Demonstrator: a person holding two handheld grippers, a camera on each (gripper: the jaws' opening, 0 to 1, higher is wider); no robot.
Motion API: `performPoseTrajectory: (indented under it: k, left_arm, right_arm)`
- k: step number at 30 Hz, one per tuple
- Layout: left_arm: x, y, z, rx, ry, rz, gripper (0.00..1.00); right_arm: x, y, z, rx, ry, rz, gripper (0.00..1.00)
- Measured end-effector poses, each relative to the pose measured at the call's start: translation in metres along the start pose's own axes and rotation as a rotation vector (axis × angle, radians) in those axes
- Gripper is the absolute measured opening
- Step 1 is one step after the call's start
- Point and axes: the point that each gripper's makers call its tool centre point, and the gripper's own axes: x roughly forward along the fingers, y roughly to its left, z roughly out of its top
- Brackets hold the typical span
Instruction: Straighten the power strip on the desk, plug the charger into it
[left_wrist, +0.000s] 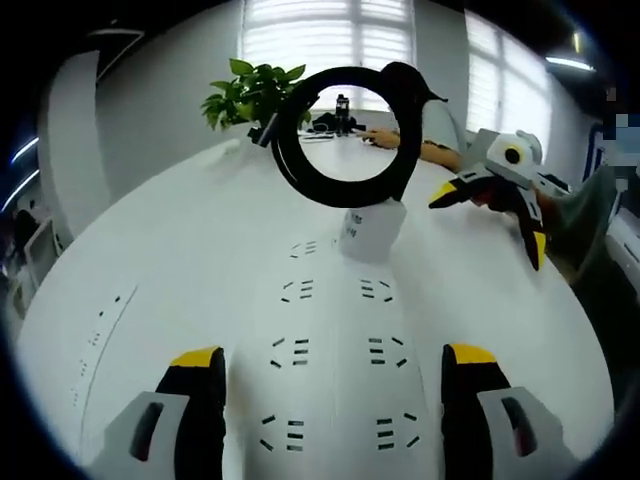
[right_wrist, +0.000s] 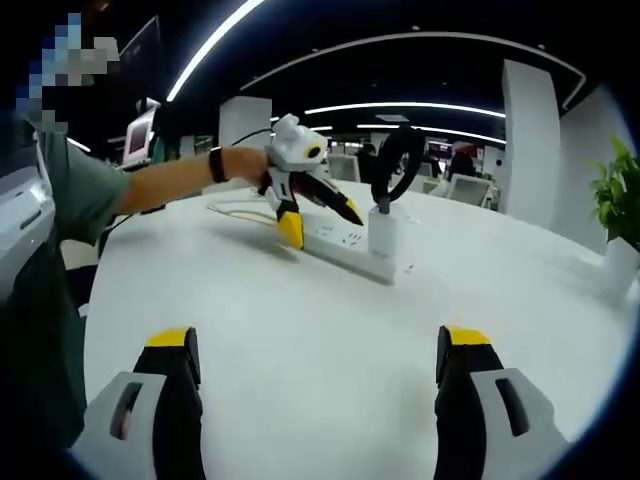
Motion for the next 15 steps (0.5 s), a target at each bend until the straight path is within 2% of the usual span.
performPoseTrajectory:
  k: [6, 9, 15]
  left_arm:
    - [0.01, -0.003, 0.003, -0.006, -0.003, -0.008, 0.85]
    - [0.011, -0.002, 0.004, -0.013, -0.007, -0.011, 0.79]
    - [0.014, -0.004, 0.004, -0.03, -0.012, -0.022, 0.78]
  right_arm:
    - [-0.002, -0.003, 0.0, 0.001, -0.001, -0.006, 0.98]
    - [-0.002, -0.005, -0.002, 0.002, 0.0, -0.007, 0.97]
    - [-0.002, -0.007, -0.005, 0.004, 0.006, -0.013, 0.96]
